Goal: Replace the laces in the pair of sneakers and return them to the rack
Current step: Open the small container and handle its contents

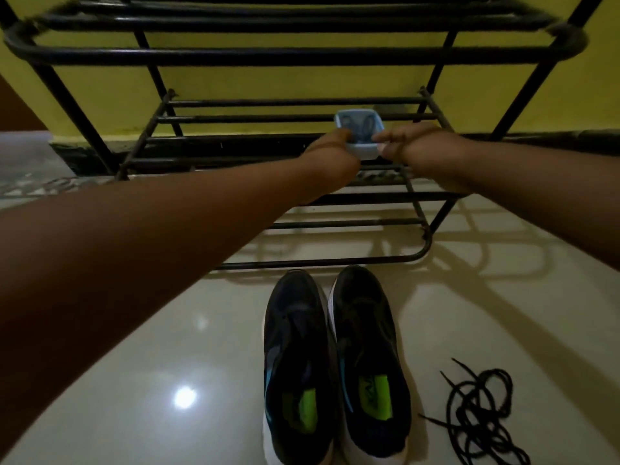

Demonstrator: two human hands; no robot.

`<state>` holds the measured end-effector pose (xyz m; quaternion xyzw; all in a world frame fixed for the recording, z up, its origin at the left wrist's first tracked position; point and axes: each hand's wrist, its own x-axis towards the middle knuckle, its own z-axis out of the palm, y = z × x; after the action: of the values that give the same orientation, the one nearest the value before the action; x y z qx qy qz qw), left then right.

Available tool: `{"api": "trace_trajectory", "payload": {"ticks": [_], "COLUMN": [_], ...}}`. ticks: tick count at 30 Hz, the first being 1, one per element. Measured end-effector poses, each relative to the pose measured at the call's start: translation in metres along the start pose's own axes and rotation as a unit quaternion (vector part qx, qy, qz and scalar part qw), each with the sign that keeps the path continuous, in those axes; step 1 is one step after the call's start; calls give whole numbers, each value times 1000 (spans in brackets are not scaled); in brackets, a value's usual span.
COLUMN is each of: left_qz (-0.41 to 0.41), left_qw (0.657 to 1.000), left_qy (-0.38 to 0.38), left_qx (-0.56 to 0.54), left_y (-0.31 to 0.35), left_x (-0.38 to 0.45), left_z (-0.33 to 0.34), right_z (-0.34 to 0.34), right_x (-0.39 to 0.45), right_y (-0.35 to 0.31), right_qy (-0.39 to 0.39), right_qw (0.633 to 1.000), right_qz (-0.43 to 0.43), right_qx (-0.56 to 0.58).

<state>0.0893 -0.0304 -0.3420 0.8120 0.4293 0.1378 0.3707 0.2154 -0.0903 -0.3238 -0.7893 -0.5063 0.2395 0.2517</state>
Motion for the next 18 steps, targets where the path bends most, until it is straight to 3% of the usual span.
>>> {"api": "trace_trajectory", "payload": {"ticks": [4,10,18], "left_qz": [22,67,53], "left_qw": [999,997,994], "left_qy": [28,25,-29], "left_qx": [13,-27,-94], "left_y": [5,8,-7], "left_x": [-10,-70,-188], "left_z": [2,-2,-5], "right_z": [5,3,19], "right_x": [-11,-50,-135], "right_y": [10,4,-6], "right_qy": [9,93,18], "right_qw": [992,968,941], "right_qz": [8,4,64], "right_qx": [128,234,331]}}
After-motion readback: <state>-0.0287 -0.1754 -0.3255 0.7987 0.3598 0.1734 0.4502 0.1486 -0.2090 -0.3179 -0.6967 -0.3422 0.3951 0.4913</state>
